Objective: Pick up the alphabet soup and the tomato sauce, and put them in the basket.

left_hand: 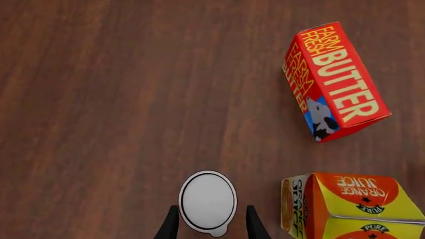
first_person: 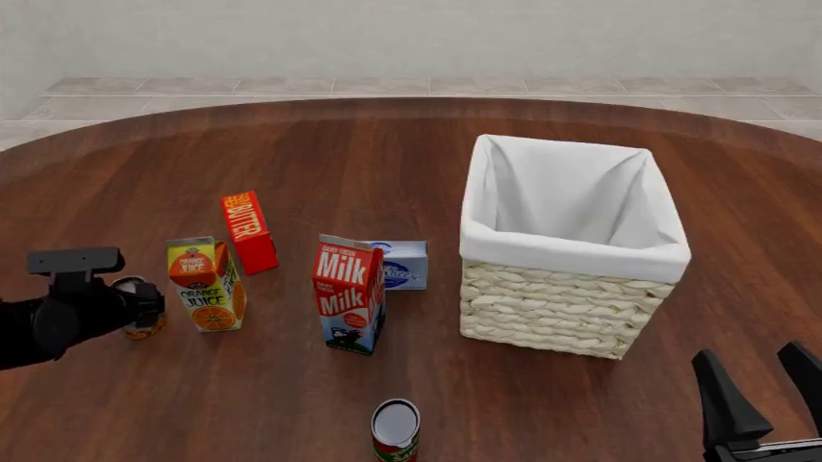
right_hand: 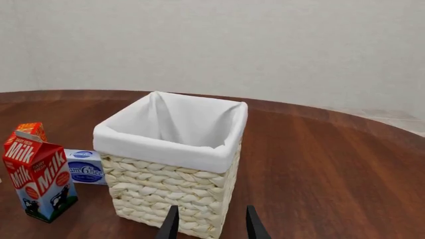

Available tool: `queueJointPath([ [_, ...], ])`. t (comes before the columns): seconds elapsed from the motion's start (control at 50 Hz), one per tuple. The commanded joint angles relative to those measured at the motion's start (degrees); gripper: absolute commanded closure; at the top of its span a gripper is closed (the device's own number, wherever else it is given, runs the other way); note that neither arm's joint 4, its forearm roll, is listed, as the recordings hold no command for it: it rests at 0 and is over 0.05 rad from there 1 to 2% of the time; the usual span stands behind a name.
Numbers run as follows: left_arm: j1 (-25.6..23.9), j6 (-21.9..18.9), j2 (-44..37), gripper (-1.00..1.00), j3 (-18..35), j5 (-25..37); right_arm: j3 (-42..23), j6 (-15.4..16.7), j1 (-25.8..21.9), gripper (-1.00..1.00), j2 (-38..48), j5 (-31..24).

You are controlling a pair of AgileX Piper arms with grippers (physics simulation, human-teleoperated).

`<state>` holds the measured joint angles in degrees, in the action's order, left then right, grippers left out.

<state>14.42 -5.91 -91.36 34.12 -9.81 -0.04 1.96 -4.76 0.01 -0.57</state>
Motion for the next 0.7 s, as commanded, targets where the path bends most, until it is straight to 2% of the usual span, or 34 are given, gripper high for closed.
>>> queueJointPath([
  [0.02,0.1,0.1,-1.2,-1.00,-0.7,-1.3,0.0,0.0,0.0,-1.00,0.0,0.0],
  [0.34,0.2,0.2,-2.3,-1.00,-1.3,-2.9,0.0,0.0,0.0,-1.00,0.0,0.0],
  [0.38,0.3,-1.3,-1.7,-1.00,-1.5,-2.8,0.0,0.0,0.1,-1.00,0.0,0.0],
  [0.4,0.6,-1.5,-1.6,1.00,-1.4,-2.8,0.0,0.0,0.1,-1.00,0.0,0.0],
  [0.7,0.7,-1.6,-1.5,1.00,-1.2,-2.9,0.0,0.0,0.0,-1.00,0.0,0.0],
])
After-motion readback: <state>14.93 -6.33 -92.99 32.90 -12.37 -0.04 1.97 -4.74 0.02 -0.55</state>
